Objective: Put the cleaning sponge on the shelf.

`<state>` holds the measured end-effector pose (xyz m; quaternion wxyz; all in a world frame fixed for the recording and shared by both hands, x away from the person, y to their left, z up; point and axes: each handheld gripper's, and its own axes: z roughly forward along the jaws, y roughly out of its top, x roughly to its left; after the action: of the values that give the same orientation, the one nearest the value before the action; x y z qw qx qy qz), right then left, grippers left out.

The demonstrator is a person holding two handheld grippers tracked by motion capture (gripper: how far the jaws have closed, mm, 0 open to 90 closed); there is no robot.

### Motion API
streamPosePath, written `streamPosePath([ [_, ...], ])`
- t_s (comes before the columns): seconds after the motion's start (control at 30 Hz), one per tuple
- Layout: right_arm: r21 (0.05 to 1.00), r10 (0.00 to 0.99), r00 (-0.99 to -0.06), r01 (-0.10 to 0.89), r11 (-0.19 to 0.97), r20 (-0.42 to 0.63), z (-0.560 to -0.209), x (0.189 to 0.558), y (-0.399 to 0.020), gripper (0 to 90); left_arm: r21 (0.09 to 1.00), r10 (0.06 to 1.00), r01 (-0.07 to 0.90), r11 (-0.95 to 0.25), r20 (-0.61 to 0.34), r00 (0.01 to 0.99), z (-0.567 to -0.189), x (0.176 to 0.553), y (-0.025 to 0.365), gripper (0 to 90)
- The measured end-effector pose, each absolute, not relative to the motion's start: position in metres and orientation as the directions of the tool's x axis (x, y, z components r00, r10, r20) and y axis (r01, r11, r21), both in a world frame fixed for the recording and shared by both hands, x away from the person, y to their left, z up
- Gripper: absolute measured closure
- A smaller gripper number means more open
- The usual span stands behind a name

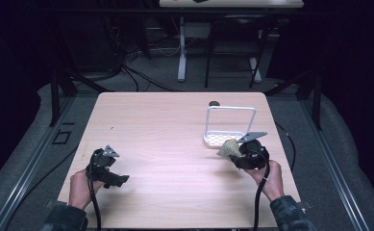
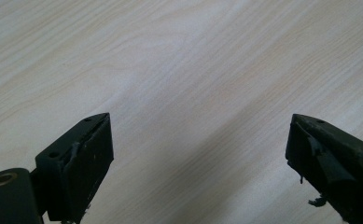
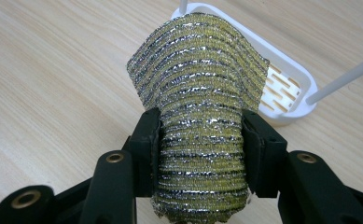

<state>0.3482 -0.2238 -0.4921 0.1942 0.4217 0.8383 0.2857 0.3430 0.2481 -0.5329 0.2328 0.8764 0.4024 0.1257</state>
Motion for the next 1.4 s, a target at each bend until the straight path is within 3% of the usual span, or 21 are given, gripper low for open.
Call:
streamPosePath([
  [1.4,0.684,0.85,-0.507,0.571,0.455,-0.143,-0.489,0.394,-0.197,53.9,0.487,0.753,0.65,-0.583,0.024,0.658,-0.535,0.344,0.245,8.1],
])
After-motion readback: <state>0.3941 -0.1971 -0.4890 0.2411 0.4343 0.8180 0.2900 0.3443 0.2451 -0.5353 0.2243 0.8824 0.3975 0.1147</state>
